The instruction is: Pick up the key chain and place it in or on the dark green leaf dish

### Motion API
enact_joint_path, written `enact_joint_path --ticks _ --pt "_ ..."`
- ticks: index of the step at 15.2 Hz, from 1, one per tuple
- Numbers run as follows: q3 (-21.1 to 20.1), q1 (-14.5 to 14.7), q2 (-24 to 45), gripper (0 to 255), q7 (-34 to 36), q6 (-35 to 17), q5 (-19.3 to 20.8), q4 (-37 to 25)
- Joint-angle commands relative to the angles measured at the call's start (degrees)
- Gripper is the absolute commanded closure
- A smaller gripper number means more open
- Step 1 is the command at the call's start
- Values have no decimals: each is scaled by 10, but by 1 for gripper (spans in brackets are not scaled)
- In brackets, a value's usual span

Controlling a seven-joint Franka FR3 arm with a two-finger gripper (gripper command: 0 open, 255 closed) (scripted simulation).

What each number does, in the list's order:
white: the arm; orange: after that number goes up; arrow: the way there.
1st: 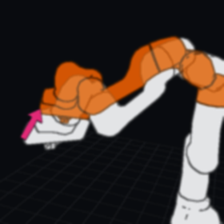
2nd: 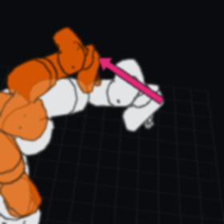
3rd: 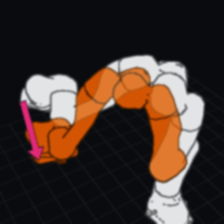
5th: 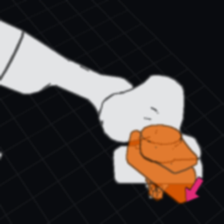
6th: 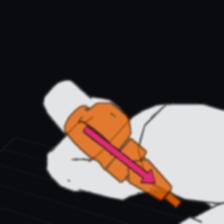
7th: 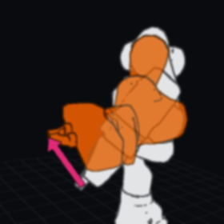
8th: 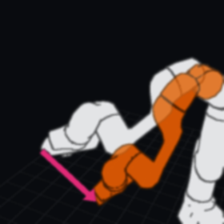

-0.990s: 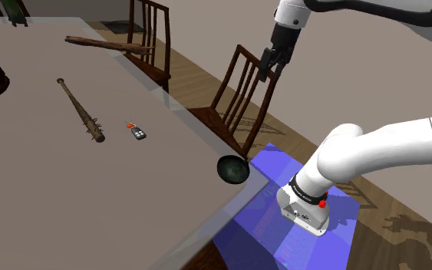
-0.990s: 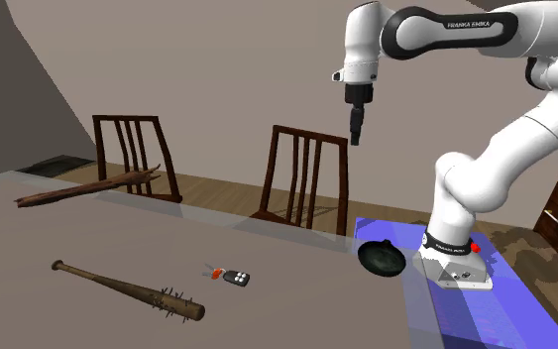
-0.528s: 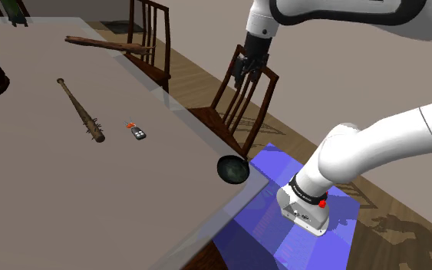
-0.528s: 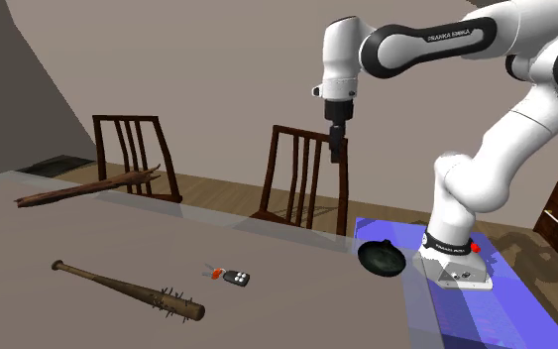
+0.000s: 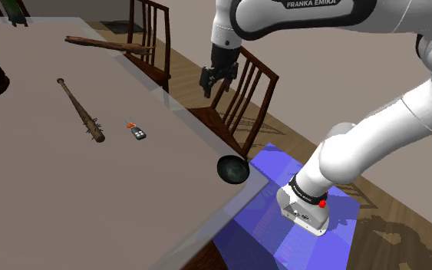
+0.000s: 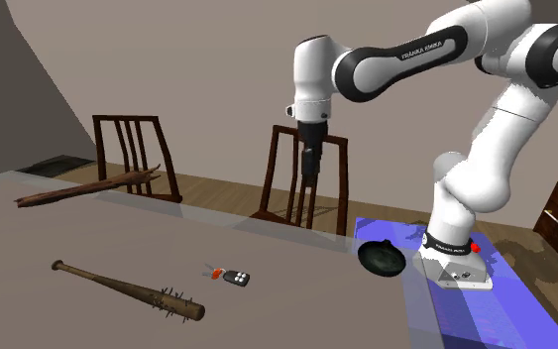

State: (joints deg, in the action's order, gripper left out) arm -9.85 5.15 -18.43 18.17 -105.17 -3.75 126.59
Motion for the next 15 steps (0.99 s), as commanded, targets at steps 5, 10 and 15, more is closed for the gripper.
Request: enact_joint_path --ticks 5,10,15 --pt "-38 16 121 0 57 -48 12 -74" --pt "-61 34 225 0 105 -70 38 -154" --pt "-71 61 333 0 149 -74 71 -254"
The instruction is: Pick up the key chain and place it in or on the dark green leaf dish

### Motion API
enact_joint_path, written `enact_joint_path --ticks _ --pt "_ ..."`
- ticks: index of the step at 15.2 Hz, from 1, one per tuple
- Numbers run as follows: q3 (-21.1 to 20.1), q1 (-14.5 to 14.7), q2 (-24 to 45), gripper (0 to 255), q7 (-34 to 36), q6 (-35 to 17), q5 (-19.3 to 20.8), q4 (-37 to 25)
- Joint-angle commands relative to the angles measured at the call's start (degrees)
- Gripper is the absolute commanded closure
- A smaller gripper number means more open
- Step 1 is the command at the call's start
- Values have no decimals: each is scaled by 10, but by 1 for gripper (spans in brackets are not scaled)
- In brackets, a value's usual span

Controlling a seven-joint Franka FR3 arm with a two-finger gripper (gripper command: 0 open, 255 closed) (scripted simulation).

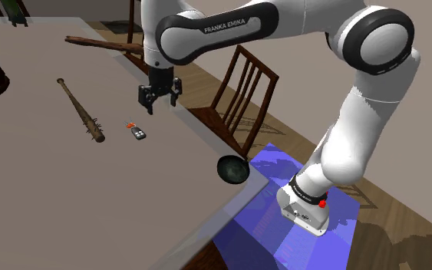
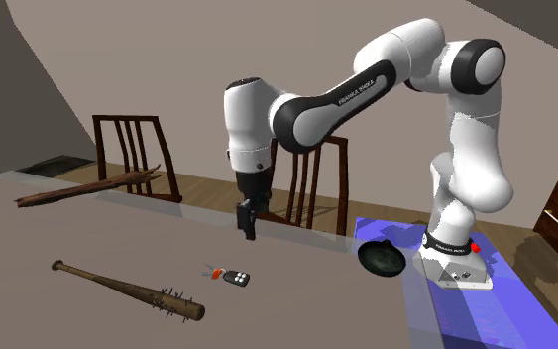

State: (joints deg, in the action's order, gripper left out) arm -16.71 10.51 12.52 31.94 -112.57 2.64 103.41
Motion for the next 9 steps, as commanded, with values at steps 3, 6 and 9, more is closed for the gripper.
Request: enact_joint_path --ticks 3,6,9 --pt "-4 29 92 0 34 6 27 -94" --pt "-2 53 164 0 52 20 46 -179" --pt "1 62 192 0 58 13 52 -199"
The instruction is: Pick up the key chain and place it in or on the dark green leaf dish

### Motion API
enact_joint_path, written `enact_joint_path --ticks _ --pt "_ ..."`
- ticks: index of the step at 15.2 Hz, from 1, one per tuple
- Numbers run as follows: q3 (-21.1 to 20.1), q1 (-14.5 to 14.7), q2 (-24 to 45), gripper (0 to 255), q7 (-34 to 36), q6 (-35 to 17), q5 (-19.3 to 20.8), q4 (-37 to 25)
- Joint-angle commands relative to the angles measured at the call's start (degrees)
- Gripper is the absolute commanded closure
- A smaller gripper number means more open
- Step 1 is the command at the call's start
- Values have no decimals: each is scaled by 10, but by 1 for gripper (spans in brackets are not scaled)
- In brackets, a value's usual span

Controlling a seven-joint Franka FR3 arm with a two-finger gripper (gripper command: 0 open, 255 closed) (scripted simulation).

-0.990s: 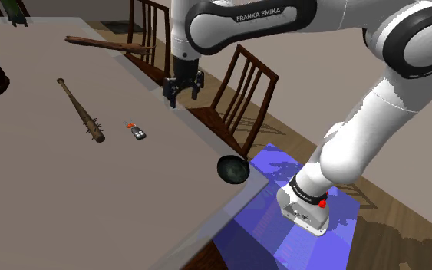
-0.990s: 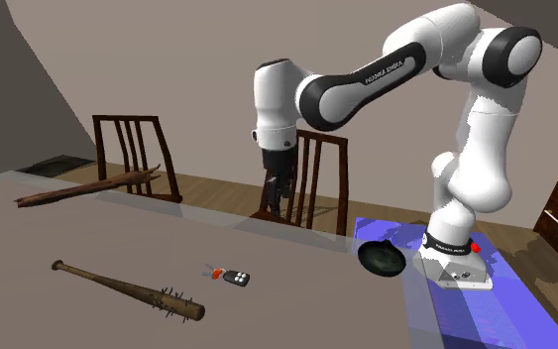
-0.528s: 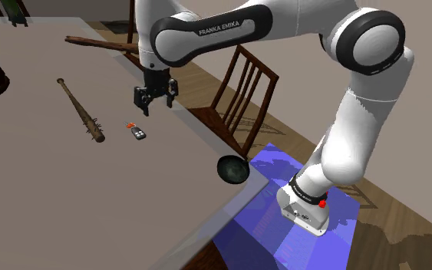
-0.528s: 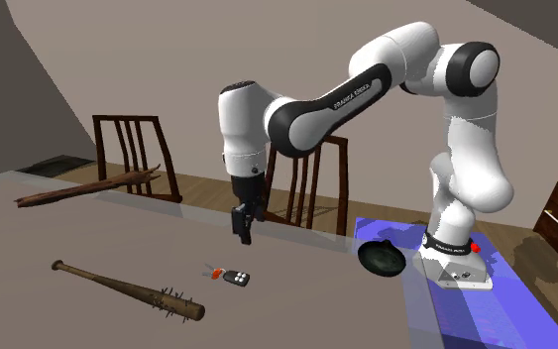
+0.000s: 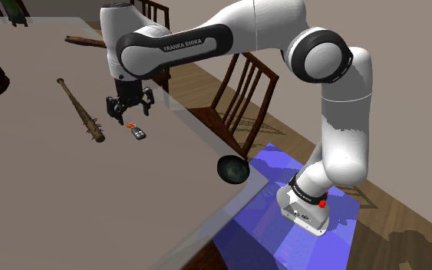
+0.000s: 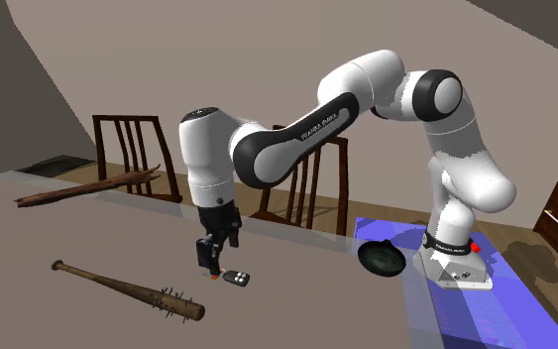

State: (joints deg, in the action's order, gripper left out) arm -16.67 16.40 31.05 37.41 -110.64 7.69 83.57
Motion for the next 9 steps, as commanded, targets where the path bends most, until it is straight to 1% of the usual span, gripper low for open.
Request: enact_joint_path --ticks 1,6,9 --pt "1 3 8 0 4 -13 3 4" --pt "3 3 19 0 6 -43 6 24" --pt "3 3 19 0 6 -43 6 24"
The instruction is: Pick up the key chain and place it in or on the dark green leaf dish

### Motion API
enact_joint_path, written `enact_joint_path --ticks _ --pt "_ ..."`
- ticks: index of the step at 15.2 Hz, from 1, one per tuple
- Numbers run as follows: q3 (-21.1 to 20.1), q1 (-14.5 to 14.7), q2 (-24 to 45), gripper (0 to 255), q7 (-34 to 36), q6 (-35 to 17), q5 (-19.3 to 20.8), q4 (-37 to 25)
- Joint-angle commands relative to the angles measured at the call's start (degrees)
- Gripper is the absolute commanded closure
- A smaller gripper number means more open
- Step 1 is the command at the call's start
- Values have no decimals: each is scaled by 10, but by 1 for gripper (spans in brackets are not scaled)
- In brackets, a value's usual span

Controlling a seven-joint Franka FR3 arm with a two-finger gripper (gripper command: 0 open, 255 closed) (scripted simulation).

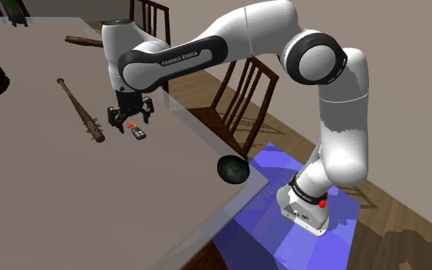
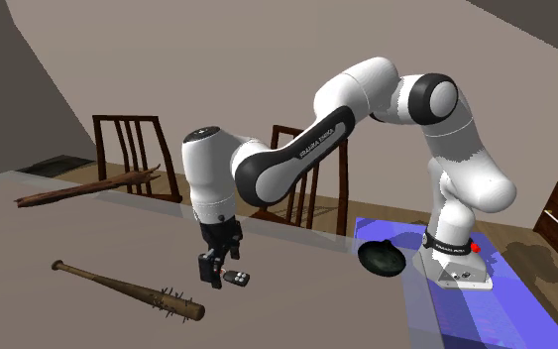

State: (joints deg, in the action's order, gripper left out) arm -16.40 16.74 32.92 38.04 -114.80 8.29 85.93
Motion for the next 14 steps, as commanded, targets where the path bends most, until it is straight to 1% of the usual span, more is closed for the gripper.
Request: enact_joint_path --ticks 1,5,6,14 --pt "0 0 0 0 0 -1 0 1" --pt "0 0 0 0 0 -1 0 1" --pt "0 0 0 255 0 -1 0 1" --pt "0 0 0 255 0 -1 0 1"
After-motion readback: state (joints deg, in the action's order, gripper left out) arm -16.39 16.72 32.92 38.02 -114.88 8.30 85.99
